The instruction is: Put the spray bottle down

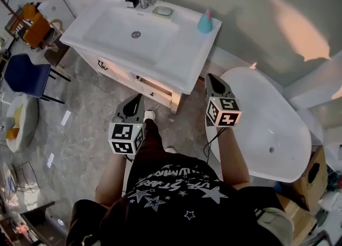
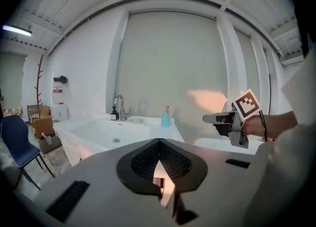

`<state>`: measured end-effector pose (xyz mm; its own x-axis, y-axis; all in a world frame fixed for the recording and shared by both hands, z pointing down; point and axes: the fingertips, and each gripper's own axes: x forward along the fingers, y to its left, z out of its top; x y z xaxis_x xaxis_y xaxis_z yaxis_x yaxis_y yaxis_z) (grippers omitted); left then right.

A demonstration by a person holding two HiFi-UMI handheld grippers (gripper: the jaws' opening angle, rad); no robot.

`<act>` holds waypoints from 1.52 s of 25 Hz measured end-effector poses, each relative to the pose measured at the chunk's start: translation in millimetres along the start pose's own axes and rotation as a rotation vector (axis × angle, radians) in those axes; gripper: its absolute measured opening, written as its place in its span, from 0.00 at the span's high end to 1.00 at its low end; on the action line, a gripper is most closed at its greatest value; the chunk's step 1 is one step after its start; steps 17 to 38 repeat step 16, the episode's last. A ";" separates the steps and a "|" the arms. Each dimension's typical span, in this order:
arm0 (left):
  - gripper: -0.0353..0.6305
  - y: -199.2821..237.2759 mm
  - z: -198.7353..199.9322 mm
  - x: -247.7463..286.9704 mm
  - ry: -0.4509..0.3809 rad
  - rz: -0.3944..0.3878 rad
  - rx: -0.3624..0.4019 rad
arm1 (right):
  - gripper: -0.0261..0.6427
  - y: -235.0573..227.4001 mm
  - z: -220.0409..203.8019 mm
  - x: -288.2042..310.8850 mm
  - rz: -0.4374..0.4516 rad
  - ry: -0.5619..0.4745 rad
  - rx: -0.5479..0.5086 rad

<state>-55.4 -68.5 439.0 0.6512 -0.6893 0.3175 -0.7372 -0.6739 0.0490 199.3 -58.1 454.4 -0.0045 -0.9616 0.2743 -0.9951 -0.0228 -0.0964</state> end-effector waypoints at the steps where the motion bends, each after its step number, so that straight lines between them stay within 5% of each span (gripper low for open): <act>1: 0.92 -2.4 -4.2 -9.7 0.004 0.012 -0.005 | 0.94 5.8 -2.4 -4.0 0.019 0.003 -0.004; 16: 0.92 3.4 -47.7 -94.9 0.062 0.139 -0.059 | 0.94 83.6 -27.6 -10.6 0.187 0.055 -0.030; 38: 0.92 3.4 -47.7 -94.9 0.062 0.139 -0.059 | 0.94 83.6 -27.6 -10.6 0.187 0.055 -0.030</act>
